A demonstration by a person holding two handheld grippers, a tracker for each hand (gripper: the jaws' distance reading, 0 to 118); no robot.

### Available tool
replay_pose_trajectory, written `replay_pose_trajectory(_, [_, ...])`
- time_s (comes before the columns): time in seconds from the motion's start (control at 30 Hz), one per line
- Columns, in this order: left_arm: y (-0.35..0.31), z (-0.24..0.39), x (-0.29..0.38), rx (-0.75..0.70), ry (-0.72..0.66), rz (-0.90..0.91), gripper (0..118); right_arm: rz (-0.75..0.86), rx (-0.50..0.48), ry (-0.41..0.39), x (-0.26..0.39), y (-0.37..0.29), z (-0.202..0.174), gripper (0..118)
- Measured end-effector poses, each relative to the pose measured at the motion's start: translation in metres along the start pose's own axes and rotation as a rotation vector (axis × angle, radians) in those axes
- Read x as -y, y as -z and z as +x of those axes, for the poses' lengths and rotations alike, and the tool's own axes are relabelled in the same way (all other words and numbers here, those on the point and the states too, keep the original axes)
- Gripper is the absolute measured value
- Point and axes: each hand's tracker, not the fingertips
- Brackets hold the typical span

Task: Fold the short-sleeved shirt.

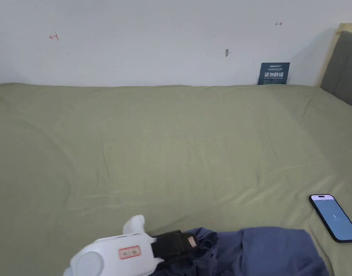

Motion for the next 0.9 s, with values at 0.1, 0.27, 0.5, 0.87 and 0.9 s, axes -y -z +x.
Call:
replay_pose_trajectory(0.1, [-0.016, -0.006, -0.007, -0.100, 0.045, 0.105, 0, -0.011, -0.019, -0.018, 0.001, 0.001, -0.005, 0])
replay_pose_trajectory(0.27, [0.005, -0.043, 0.012, -0.009, -0.068, 0.038, 0, -0.014, -0.049, -0.029, 0.000, -0.002, -0.016, 0])
replay_pose_trajectory(0.5, [0.077, -0.028, 0.076, 0.037, -0.052, -0.145, 0, 0.004, -0.059, -0.035, -0.009, -0.016, -0.024, 0])
replay_pose_trajectory(0.87, [0.057, -0.014, 0.072, 0.141, -0.075, -0.147, 0, 0.050, -0.091, -0.082, -0.024, -0.019, -0.034, 0])
replay_pose_trajectory(0.9, [0.044, -0.011, 0.059, 0.200, -0.070, -0.151, 0, 0.051, -0.093, -0.082, -0.023, -0.016, -0.035, 0])
